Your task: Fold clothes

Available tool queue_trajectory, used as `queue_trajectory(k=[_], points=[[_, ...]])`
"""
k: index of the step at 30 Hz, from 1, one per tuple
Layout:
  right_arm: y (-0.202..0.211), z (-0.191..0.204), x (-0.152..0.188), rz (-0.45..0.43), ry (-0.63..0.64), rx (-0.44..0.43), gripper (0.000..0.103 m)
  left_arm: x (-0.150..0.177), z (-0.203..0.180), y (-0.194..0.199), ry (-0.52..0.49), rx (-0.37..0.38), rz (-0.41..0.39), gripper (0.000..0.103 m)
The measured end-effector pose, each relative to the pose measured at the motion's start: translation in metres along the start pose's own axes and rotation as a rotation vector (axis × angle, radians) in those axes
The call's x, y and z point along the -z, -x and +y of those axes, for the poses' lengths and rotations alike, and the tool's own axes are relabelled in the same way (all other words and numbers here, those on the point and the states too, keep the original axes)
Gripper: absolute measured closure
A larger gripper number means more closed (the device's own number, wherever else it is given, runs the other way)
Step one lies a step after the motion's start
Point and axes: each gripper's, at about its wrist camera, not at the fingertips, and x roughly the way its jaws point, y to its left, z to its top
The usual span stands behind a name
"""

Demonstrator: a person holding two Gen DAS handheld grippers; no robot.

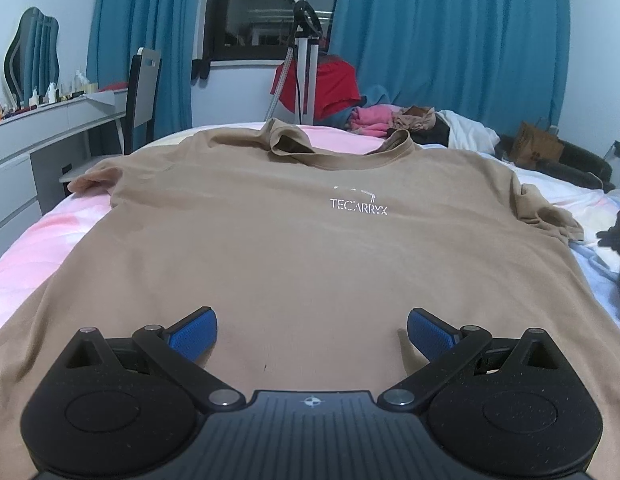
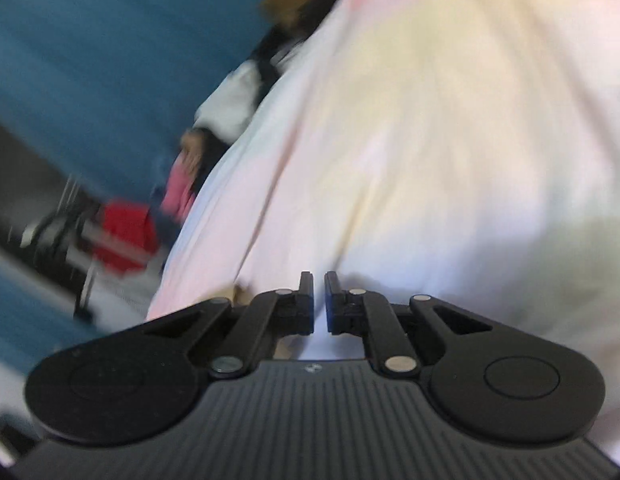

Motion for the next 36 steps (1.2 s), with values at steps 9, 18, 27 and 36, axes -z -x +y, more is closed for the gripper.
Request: queue_trajectory(k=[9,18,27,36], points=[[0.004,0.055,0.045,0.216,0.126,-0.238,0.024,0.001,-0.004,0.002,-0.017,0.004,0.0,0.001],[-0.033,0.08,0.069,0.201,0.372,-0.129,0.055,0.002,-0.001,-0.003,0.0,0.013,0.017,0.001],[0.005,0.056,0.015,-0.059,0.318,-0.037,0.096,0.003,-0.001,-0.005,0.004,0.014,0.023,0.001],[0.022,-0.01,-0.013,0.004,0.113,-0.013,0.093,0.002,-0.002,-0.002,0.008,0.012,0.016,0.001]])
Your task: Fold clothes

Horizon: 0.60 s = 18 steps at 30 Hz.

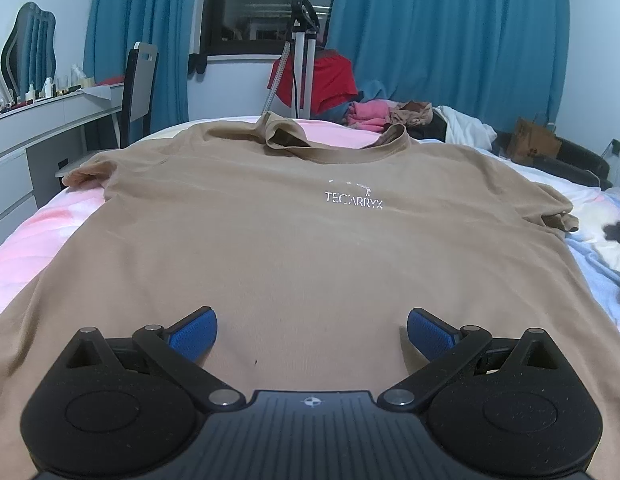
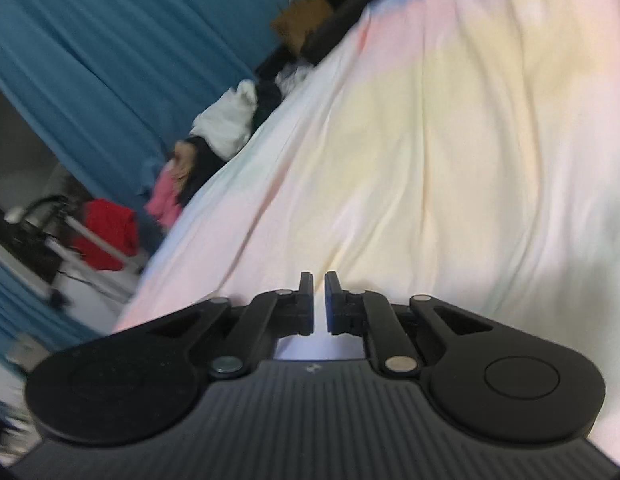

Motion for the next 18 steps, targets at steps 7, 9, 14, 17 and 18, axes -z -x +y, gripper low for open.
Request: queue_trajectory(k=[7,9,14,17,18], points=[[-0.021,0.06,0.05,0.184,0.071,-0.221,0.021,0.001,0.0,0.002,0.004,0.005,0.004,0.001],[-0.027,0.076,0.068,0.239,0.145,-0.232,0.022,0.001,0.0,0.0,0.0,0.005,0.009,0.001],[-0.054,0.105,0.084,0.159,0.419,-0.089,0.024,0.002,0.0,-0.002,0.003,0.006,0.014,0.001],[-0.073,0.098,0.076,0.111,0.365,-0.032,0.042,0.003,0.0,-0.002,0.004,0.006,0.013,0.001],[-0.079,0.095,0.073,0.096,0.34,-0.014,0.067,0.003,0.0,-0.003,0.004,0.006,0.015,0.001]])
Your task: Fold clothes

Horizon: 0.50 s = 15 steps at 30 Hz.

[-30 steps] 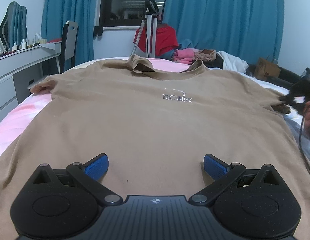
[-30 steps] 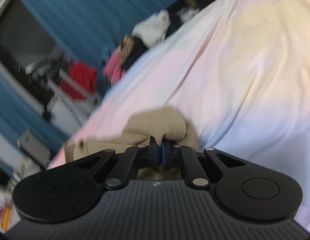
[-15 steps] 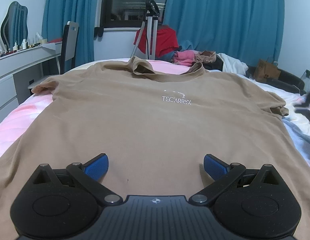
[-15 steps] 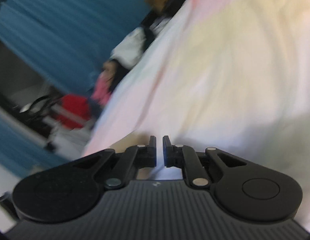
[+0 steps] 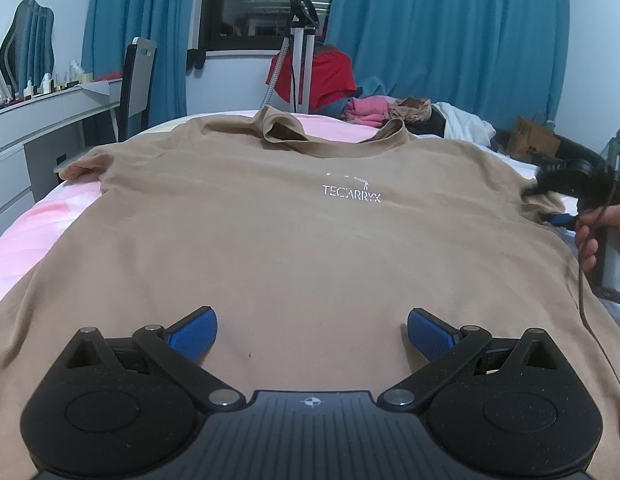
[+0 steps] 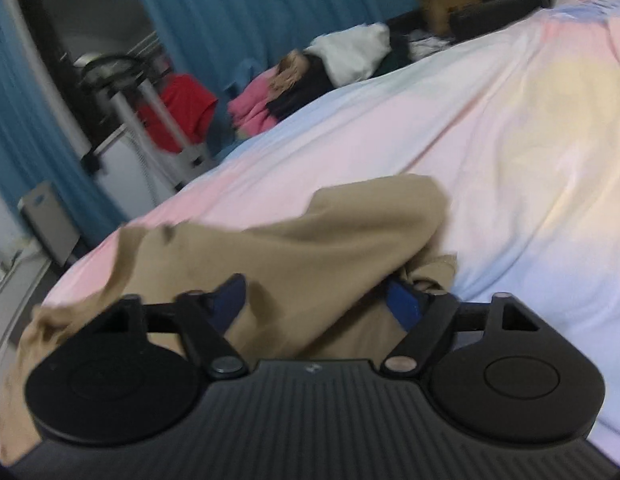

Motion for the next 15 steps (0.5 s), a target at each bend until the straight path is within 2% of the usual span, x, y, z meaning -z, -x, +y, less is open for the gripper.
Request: queue_trajectory(k=[2,3,7,11,15], points=[[-0.009,-0.007,-0.006,-0.015,-0.053,0.014,0.09,0.0,0.0,-0.001,0.001,0.0,0.002,0.001],[-0.011,-0.011,-0.009,-0.016,-0.081,0.0,0.092,0.0,0.0,-0.001,0.002,0.0,0.001,0.001],[0.003,-0.02,-0.018,-0.056,-0.11,0.008,0.097,0.0,0.001,-0.001,0.003,0.001,0.002,0.001],[0.025,-0.035,-0.023,-0.092,-0.105,0.072,0.099,-0.001,0.002,0.0,0.01,0.001,-0.002,0.001],[0.053,-0.078,-0.025,-0.078,-0.15,0.12,0.099,-0.001,0.001,0.002,0.01,-0.007,-0.007,0.001]])
